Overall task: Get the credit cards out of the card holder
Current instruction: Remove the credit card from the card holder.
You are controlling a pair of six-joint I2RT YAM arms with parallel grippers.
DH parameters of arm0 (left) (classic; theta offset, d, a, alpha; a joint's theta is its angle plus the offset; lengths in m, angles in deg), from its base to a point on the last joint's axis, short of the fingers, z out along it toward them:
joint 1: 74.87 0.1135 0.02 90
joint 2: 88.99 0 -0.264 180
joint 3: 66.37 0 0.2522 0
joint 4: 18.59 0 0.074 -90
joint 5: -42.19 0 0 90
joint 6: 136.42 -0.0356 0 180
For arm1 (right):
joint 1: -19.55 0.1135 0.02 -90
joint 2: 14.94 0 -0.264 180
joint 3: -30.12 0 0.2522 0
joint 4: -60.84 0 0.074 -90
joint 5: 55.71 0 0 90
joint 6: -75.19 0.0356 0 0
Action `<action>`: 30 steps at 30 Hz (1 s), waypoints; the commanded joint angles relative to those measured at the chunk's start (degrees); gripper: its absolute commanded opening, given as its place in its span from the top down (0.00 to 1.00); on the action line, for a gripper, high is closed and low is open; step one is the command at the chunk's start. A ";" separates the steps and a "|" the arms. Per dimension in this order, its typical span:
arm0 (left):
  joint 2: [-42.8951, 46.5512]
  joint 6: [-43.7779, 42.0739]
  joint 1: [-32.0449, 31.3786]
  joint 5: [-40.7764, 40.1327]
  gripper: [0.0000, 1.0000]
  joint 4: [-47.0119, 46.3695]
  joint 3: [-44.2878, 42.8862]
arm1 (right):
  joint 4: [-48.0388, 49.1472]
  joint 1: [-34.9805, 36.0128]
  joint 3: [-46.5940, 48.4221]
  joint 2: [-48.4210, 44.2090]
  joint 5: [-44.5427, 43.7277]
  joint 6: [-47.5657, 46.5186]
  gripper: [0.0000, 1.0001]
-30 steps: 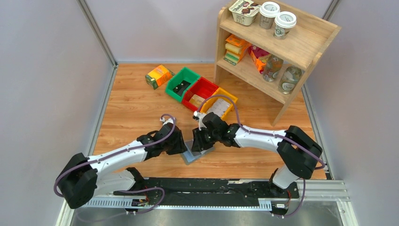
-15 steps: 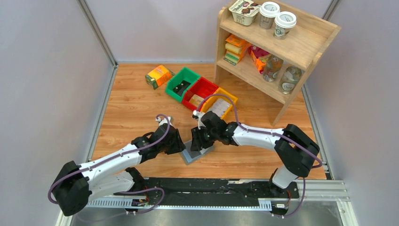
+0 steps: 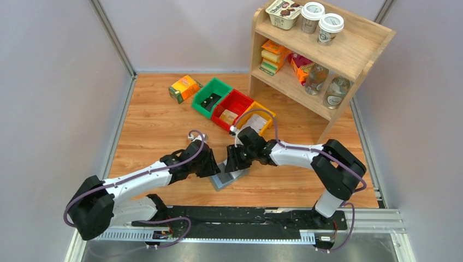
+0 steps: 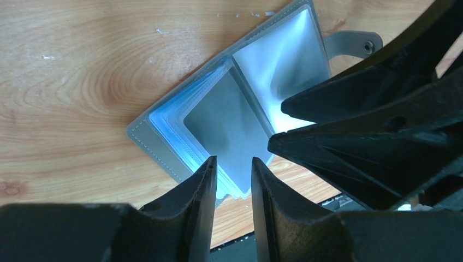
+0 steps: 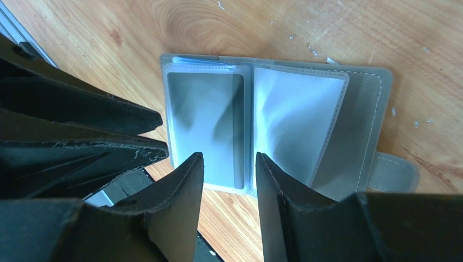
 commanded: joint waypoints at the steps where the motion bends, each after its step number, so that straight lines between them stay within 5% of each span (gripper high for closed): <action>1: -1.14 0.04 -0.23 1.70 0.63 -2.75 -1.23 | 3.58 -0.69 -0.40 2.16 2.88 1.50 0.58; 23: -4.40 3.38 4.51 4.86 0.76 -7.42 6.16 | 10.00 -2.72 -2.86 2.87 8.95 3.43 0.61; 27: -1.59 3.03 4.51 4.42 0.69 -5.05 5.46 | 8.51 -2.63 -3.21 0.15 6.67 2.91 0.59; 30: 0.87 2.86 4.51 4.07 0.54 -3.29 4.75 | 7.01 -2.72 -3.13 -1.43 4.56 2.47 0.58</action>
